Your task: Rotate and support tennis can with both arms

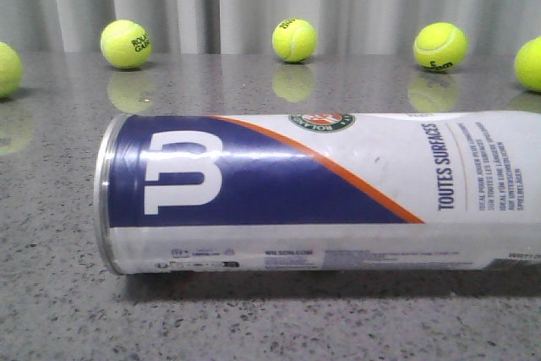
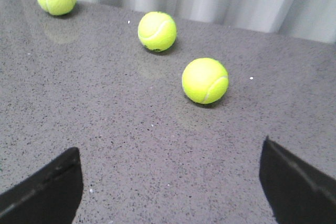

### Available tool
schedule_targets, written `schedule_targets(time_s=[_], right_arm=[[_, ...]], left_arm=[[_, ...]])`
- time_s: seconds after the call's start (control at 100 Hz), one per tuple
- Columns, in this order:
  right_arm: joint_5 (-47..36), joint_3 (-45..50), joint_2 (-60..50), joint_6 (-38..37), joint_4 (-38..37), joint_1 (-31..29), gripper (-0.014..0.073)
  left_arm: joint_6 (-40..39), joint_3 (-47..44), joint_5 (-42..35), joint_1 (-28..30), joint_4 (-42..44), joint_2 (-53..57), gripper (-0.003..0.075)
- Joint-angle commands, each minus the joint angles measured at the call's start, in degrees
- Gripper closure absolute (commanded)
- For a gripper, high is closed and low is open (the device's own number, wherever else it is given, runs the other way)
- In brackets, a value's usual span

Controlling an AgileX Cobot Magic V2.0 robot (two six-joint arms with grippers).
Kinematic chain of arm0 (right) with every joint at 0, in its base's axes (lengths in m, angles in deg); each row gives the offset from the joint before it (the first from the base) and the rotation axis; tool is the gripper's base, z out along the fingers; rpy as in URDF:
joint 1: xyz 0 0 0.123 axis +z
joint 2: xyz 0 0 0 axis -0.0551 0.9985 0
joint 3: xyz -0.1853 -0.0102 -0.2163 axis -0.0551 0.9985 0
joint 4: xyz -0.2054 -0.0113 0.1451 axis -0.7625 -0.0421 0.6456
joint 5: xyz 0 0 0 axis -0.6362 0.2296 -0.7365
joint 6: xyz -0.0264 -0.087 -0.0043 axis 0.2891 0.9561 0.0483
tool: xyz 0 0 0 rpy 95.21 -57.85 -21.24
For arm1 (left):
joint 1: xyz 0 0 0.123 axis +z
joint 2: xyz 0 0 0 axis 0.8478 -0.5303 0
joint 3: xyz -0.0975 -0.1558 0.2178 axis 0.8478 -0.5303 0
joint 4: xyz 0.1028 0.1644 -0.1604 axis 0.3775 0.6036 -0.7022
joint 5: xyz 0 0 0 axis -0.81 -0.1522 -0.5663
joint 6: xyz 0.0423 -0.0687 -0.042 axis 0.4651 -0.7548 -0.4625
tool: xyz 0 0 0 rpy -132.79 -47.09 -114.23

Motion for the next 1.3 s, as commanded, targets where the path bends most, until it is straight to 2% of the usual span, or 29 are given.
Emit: schedule_targets(time_s=[0.0,0.17,0.27,0.34,0.53,0.63,1.29], right_arm=[[-8.4,2.1,-4.5,0.0,0.4,-0.4,-0.0053],[-11.2,5.3,-9.4,0.0,0.4,-0.4,-0.0048],[-11.1,5.4,-9.6,0.0,0.4,-0.4,0.0018],[-11.2,5.4,-9.6,0.0,0.4,-0.4,0.0121],[-11.1,5.4,-9.6,0.0,0.4,-0.4,0.0511],[-10.7,5.4,-9.6,0.0,0.4,-0.4,0.0667],[-10.5,5.5,-9.6,0.0,0.4,-0.4,0.0659]], left_arm=[[-0.6,-2.8,-4.6,0.1,0.0,2.2,0.0741],[-0.6,-2.8,-4.6,0.1,0.0,2.2,0.0741],[-0.6,-2.8,-4.6,0.1,0.0,2.2,0.0741],[-0.6,-2.8,-4.6,0.1,0.0,2.2,0.0741],[-0.6,-2.8,-4.6,0.1,0.0,2.2,0.0741],[-0.6,-2.8,-4.6,0.1,0.0,2.2,0.0741],[-0.6,-2.8,-4.6,0.1,0.0,2.2,0.0741]])
